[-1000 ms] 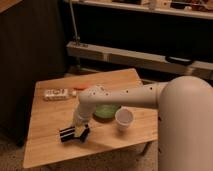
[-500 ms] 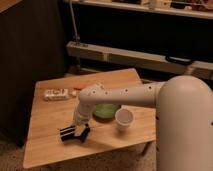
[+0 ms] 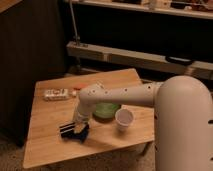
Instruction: Place the eraser on the white sponge
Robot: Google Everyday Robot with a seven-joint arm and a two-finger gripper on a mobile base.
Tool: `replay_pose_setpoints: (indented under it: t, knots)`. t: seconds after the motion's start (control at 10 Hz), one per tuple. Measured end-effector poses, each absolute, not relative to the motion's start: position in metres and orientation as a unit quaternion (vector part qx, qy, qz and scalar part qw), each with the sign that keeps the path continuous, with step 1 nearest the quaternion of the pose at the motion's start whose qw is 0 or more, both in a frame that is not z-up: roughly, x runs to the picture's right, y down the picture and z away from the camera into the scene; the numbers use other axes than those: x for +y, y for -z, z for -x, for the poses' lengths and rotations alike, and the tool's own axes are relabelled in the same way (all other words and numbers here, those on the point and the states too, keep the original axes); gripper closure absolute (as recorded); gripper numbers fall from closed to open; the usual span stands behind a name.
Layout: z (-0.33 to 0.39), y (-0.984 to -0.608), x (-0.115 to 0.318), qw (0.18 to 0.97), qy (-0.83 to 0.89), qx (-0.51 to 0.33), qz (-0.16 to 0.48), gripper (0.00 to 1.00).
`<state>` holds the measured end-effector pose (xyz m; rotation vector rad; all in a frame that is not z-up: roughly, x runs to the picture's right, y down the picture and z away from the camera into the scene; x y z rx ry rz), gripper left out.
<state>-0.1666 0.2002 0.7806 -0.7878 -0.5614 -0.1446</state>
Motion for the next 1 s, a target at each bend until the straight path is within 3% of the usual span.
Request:
replay_pose_setpoints:
  t: [1.0]
  knots:
    - [0.170,-0.757,0.196,0.882,0.090,-0.270,0.376,0.48]
